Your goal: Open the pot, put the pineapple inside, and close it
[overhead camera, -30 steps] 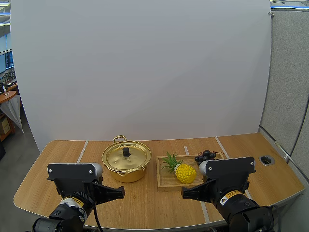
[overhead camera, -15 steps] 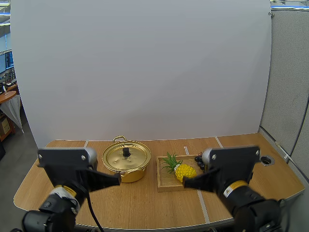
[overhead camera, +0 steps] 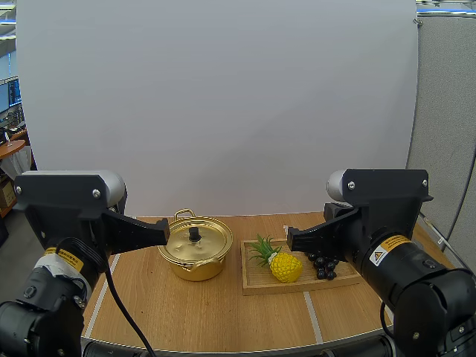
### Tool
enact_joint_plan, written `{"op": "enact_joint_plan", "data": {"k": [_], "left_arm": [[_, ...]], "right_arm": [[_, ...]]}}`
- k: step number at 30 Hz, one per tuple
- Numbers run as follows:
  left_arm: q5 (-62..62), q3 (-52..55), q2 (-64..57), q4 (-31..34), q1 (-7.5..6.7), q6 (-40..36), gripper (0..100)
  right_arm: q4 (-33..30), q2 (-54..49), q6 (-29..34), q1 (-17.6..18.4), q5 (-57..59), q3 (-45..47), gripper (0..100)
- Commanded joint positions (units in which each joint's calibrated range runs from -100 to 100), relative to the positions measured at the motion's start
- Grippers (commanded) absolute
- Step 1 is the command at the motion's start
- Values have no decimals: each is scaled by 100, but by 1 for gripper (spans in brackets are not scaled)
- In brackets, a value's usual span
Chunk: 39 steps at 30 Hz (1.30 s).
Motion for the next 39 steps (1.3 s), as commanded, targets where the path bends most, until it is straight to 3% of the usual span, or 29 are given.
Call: {"op": "enact_joint_plan", "data": {"k": [1, 15, 23, 27, 31, 32, 37, 39], "left_arm": [[170, -168, -7, 81, -16, -22, 0], [449, -993, 2473, 54, -16, -22, 0], [449, -1335, 3793, 44, -16, -22, 0], [449, -1353, 4141, 44, -16, -22, 1], [449, -1353, 4349, 44, -16, -22, 20], [449, -1353, 4386, 44, -16, -22, 26], [449, -1353, 4541, 44, -16, -3, 71], [497, -1370, 4602, 44, -16, 460, 94]], "right_arm": [[-3, -21, -48, -12, 52, -63, 0], [-65, 1622, -58, -12, 121, -124, 0], [-315, 2551, -58, -12, 121, -1000, 0], [-315, 2766, -58, -12, 121, -1289, 43], [-315, 2809, -58, -12, 193, -1323, 95], [-325, 2809, -69, -12, 196, -1323, 100], [-325, 2809, -326, -12, 251, -1323, 100], [-325, 2809, -326, -12, 251, -1323, 100]]}}
